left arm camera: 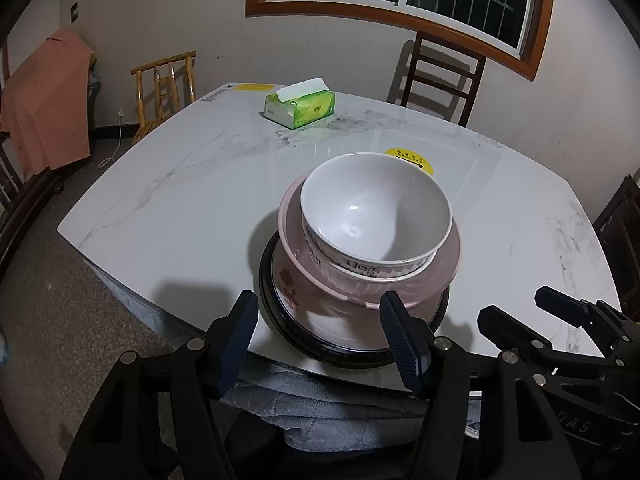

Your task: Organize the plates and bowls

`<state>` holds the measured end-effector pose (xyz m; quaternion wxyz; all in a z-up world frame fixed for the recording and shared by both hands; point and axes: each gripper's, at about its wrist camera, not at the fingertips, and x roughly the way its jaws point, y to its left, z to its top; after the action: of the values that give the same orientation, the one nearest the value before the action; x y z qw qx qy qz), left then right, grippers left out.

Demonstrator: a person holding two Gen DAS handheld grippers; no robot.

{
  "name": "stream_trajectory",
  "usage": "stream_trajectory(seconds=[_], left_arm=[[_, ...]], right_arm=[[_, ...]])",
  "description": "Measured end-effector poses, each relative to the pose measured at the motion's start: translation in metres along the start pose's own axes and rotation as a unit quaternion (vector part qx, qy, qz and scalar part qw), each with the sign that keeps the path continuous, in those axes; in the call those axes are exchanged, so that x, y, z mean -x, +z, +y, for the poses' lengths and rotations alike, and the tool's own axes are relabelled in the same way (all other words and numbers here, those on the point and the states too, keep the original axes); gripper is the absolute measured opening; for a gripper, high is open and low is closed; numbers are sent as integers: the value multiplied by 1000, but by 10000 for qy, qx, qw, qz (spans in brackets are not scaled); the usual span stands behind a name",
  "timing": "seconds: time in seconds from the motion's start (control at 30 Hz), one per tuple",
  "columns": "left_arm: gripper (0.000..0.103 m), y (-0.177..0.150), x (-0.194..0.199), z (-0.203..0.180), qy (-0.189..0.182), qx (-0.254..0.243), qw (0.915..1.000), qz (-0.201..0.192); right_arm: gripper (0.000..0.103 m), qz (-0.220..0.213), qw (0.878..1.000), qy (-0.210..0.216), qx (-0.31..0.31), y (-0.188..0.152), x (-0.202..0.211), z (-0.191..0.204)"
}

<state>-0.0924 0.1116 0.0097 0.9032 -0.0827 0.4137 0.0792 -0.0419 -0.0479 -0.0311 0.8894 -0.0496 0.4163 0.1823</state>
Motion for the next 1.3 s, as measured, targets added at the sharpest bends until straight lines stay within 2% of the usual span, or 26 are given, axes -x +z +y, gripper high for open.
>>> stream_trajectory(seconds=[1.3], left_arm=[[60,1,-1,3,-44,39,10000,69]], right_arm=[[85,184,9998,38,66,-2,-9,4]])
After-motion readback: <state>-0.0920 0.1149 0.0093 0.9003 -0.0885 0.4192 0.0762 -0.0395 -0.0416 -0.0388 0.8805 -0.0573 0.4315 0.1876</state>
